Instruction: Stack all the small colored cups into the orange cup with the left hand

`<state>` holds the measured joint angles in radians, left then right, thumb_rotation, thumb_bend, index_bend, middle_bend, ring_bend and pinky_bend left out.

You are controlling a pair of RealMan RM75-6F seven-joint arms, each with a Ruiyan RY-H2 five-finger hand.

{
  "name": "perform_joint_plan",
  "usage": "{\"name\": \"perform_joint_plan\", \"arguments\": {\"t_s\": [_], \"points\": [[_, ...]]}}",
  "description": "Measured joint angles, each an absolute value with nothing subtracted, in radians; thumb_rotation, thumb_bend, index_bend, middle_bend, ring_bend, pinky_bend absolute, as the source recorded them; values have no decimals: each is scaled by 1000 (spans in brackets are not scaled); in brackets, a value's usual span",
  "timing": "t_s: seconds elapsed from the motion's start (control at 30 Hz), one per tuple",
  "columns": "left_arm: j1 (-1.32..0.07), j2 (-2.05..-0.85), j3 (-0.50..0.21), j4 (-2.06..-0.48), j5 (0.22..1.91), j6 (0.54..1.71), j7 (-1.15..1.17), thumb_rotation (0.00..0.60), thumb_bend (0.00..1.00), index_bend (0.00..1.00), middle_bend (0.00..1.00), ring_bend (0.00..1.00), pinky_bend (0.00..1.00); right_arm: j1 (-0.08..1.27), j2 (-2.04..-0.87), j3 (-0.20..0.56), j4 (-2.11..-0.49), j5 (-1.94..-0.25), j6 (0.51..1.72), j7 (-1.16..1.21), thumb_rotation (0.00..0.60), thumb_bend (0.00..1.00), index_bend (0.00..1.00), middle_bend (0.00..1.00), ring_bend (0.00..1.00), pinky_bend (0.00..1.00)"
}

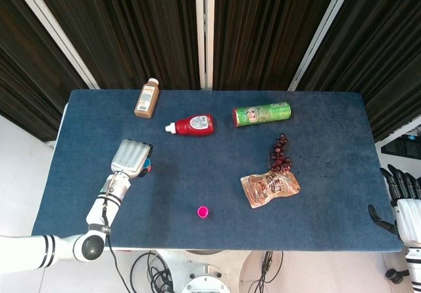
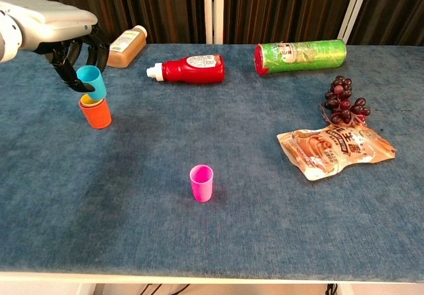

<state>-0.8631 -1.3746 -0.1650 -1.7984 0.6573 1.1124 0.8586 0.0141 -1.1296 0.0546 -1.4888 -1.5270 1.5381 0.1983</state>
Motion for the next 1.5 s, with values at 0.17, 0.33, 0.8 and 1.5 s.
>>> {"name": "perform_joint_plan", "arguments": {"t_s": [0.17, 0.33, 0.8, 1.5], "points": [[-869, -1381, -162, -1754, 650, 1087, 823, 600, 284, 538, 523, 555, 498, 18, -1132, 52, -1495, -1530, 1531, 183, 600, 280, 0, 0, 0, 0], [-876, -1384, -151, -1721, 638, 1072, 807, 600, 284, 538, 523, 555, 498, 23, -1133, 55, -1500, -1526, 1525, 174, 600, 281, 0, 0, 0, 0], [-872, -1388, -126, -1695, 662, 1055, 749, 600, 234, 181, 271, 275, 307, 23, -1137, 55, -1497, -1519, 1520, 173, 600, 280, 0, 0, 0, 0], [-860, -1334, -22, -2107, 767, 1191, 899, 600, 171, 227, 284, 286, 323, 24, -1127, 55, -1495, -1529, 1528, 196, 600, 280, 0, 0, 0, 0]]}}
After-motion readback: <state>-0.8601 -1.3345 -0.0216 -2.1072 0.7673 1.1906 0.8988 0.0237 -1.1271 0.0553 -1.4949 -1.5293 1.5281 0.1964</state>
